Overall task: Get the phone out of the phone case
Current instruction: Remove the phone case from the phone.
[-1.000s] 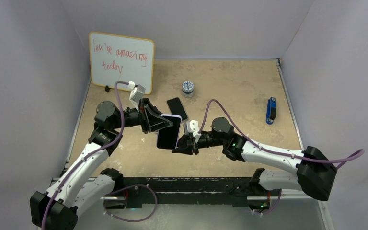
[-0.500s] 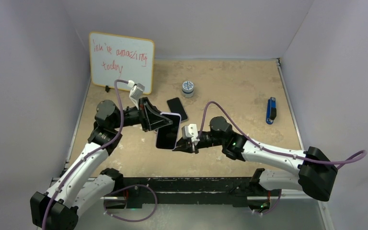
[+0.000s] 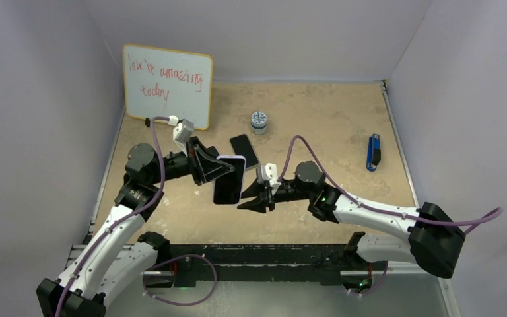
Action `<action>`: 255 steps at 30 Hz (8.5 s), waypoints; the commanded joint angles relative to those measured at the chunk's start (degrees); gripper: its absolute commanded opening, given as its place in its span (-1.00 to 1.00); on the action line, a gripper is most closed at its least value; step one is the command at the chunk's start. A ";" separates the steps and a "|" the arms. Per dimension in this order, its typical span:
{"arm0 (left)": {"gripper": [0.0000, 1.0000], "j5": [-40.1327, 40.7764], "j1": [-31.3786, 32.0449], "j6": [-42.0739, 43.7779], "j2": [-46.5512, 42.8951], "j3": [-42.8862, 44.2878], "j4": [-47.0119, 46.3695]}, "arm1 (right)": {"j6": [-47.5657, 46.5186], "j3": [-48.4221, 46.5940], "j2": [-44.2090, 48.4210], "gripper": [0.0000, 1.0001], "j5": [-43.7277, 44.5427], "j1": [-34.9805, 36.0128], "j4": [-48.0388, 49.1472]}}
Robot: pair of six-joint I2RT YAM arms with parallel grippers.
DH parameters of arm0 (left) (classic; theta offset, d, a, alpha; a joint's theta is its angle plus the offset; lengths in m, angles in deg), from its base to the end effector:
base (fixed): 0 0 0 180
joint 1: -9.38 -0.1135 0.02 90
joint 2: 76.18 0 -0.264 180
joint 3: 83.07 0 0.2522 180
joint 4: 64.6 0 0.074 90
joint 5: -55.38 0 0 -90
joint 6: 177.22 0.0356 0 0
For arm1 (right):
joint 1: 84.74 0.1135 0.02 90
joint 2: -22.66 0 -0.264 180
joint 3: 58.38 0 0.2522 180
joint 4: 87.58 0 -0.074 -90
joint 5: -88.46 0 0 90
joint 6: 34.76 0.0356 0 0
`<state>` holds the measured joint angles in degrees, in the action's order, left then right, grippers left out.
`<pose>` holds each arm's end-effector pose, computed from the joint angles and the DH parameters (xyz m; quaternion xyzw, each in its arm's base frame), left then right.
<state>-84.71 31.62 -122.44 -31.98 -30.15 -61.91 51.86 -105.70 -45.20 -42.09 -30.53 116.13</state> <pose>0.1529 -0.0920 0.3460 0.2442 0.6377 -0.5720 0.4544 0.1319 0.2225 0.2751 -0.5311 0.4437 0.5075 0.5132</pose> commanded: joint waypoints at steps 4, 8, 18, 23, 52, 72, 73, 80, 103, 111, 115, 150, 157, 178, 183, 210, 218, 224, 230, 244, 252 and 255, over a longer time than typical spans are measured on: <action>-1.00 2.49 0.08 0.47 -2.25 0.32 -5.62 | 10.11 1.24 0.50 -0.34 -2.82 0.03 14.12; -1.00 1.60 0.08 -4.39 -3.52 -2.69 -12.54 | 12.81 0.70 -1.24 -0.36 -2.78 0.03 16.93; -1.00 0.03 0.09 -9.20 -3.64 -3.21 -15.73 | 10.53 -0.57 -2.67 -0.80 -2.66 0.01 15.45; -1.00 -0.27 0.09 -8.53 -0.48 1.07 -7.63 | -0.49 -1.86 -1.21 -1.00 -4.37 -0.03 7.02; -1.00 0.59 0.08 -12.30 3.52 2.41 -3.96 | -25.79 -11.60 -0.02 -1.00 -1.38 -0.14 -15.21; -1.00 16.91 0.08 -23.93 -4.20 -7.17 -14.05 | 1.72 7.54 5.67 -0.31 5.56 -0.25 13.99; -1.00 17.49 0.08 -24.87 -4.63 -8.02 -15.32 | 2.71 8.21 5.59 -0.29 5.24 -0.27 15.81; -1.00 22.67 0.09 -33.75 -6.94 -16.48 -27.38 | 12.89 11.76 3.30 -0.12 8.14 -0.18 30.52; -1.00 33.81 0.17 -49.24 -6.51 -28.17 -46.77 | 28.24 16.07 -7.84 -0.12 16.47 0.02 56.18; -1.00 32.01 0.26 -49.44 -7.44 -27.68 -46.94 | 30.34 16.33 -8.07 -0.20 18.05 0.00 58.37; -1.00 32.07 0.26 -49.05 -8.36 -27.91 -46.70 | 31.40 16.01 -7.72 -0.20 16.98 0.03 59.43; -1.00 29.66 0.52 -48.29 -8.65 -27.56 -46.01 | 34.32 13.06 -7.09 -0.18 14.14 0.01 60.23; -1.00 29.08 0.71 -48.93 -8.25 -27.79 -46.33 | 34.09 13.21 -7.71 -0.26 15.47 -0.46 59.50; -1.00 28.64 0.96 -55.21 -5.65 -30.22 -54.61 | 33.37 12.71 -10.28 -0.66 20.96 -4.01 50.02; -1.00 28.55 1.05 -55.74 -5.51 -30.10 -55.40 | 33.53 12.05 -10.91 -0.70 22.32 -4.39 47.46; -1.00 34.92 14.75 -49.52 6.45 -30.28 -63.04 | 42.83 12.27 -8.59 -0.70 30.33 -5.06 47.59; -1.00 37.15 18.90 -47.50 10.93 -29.50 -64.79 | 44.51 13.89 -6.76 -0.67 31.68 -6.59 47.82; -1.00 37.90 19.37 -44.89 13.69 -29.42 -63.34 | 44.91 15.60 -4.95 -0.65 33.78 -7.69 47.74; -1.00 38.97 21.17 -42.15 19.41 -29.31 -63.69 | 45.52 16.38 -4.20 -0.56 33.79 -8.61 47.53; -1.00 40.61 22.43 -41.91 27.22 -29.44 -68.58 | 43.89 15.90 0.47 -0.37 30.67 -9.86 40.31; -1.00 41.03 22.46 -37.16 28.96 -23.52 -54.68 | 45.07 17.45 0.73 -0.60 28.40 -9.97 36.10; -1.00 41.27 22.41 -35.61 31.17 -21.74 -51.84 | 45.93 18.45 1.17 -0.79 29.36 -10.05 33.04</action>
<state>-36.07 51.54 -161.96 -3.52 -55.17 -122.58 97.78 -86.43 -45.92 -16.98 -40.30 147.41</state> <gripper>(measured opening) 0.166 0.162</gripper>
